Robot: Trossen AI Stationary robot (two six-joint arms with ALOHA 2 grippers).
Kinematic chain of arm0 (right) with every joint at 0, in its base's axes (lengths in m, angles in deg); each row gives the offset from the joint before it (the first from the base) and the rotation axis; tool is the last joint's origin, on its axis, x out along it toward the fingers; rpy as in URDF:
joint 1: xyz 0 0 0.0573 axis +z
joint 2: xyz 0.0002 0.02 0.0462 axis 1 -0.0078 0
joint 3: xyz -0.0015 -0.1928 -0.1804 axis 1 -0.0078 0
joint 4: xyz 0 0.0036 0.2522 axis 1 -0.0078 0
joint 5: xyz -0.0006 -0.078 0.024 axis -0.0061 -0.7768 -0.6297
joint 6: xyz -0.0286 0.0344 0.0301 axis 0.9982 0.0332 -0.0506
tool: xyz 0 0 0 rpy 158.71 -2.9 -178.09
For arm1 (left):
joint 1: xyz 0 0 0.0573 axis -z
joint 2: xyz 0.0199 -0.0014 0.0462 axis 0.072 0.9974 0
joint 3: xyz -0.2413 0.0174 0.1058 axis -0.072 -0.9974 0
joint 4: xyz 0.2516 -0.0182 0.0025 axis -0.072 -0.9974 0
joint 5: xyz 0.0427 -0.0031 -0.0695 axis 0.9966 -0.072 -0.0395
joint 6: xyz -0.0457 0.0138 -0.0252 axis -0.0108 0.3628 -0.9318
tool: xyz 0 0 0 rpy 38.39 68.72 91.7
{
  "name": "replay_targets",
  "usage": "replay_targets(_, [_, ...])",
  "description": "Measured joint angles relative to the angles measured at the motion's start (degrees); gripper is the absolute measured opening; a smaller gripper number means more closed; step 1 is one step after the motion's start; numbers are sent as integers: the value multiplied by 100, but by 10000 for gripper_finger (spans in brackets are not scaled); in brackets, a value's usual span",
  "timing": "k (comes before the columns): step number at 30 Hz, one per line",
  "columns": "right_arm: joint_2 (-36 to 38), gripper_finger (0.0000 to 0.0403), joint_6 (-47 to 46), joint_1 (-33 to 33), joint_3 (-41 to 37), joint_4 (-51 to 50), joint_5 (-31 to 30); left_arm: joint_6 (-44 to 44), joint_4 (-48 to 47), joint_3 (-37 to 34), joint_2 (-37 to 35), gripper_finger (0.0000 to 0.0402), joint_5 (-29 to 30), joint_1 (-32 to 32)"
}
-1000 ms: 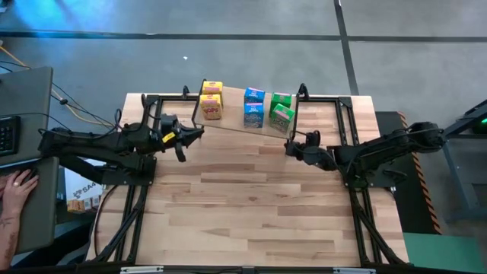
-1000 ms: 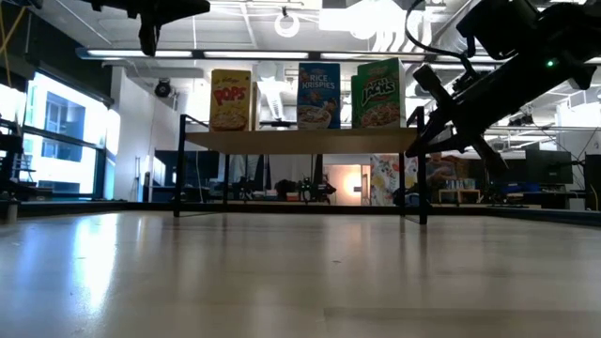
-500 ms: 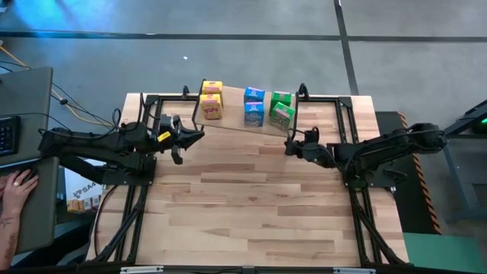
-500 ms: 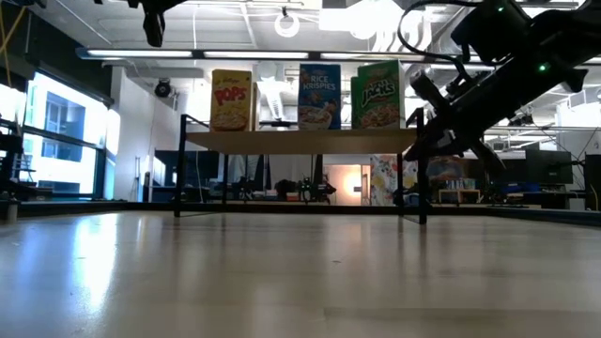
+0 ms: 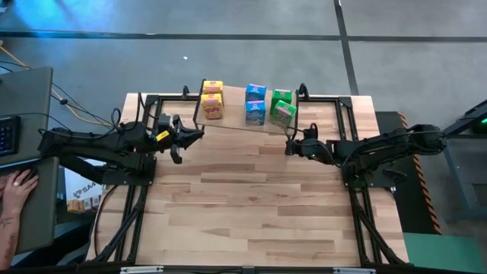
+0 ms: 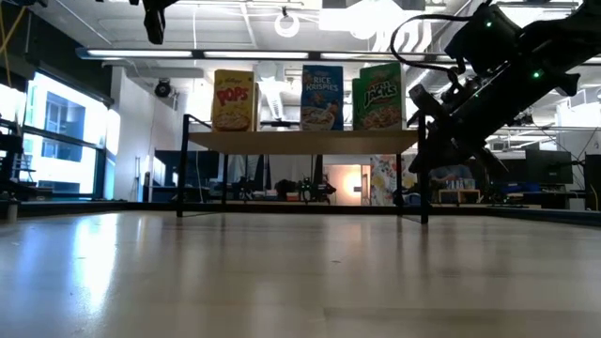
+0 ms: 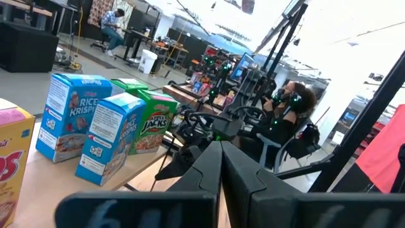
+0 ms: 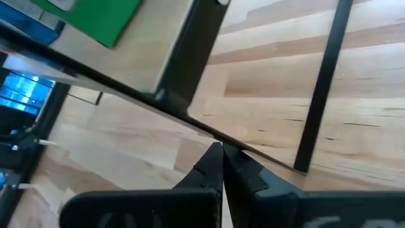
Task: Stack cereal on shelf
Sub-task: Adjust the shelf on the table
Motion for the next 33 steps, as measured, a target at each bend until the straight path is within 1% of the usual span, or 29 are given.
replay_targets(12, [0,0,501,-469,2,-83,277,-42,0,0,0,0,0,0])
replay_targets(28, [0,0,1305,-1194,2,-107,1023,-48,-36,-2,69,0,2,0])
replay_targets(33, [0,0,1458,-1374,1,-123,1131,-56,-30,0,157,0,2,0])
